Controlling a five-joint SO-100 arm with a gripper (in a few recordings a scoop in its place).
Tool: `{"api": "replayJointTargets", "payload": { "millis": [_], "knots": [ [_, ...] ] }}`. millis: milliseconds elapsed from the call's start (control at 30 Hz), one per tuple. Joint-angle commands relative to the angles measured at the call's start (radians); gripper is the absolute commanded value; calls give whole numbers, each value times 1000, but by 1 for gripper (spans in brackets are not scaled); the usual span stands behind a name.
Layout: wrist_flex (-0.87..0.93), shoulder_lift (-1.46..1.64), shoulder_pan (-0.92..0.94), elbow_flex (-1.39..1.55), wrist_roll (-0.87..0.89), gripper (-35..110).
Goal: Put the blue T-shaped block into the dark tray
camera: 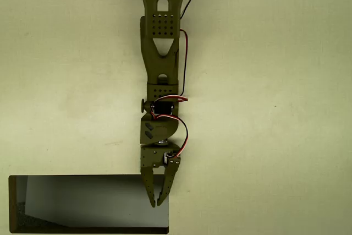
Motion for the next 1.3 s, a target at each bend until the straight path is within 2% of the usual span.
{"api": "replayJointTargets", "payload": {
  "millis": [0,200,1267],
  "knots": [
    [-110,0,-6,46,-20,0],
    [-138,0,-3,64,40,0],
    [-140,0,0,69,38,0]
  ]
}}
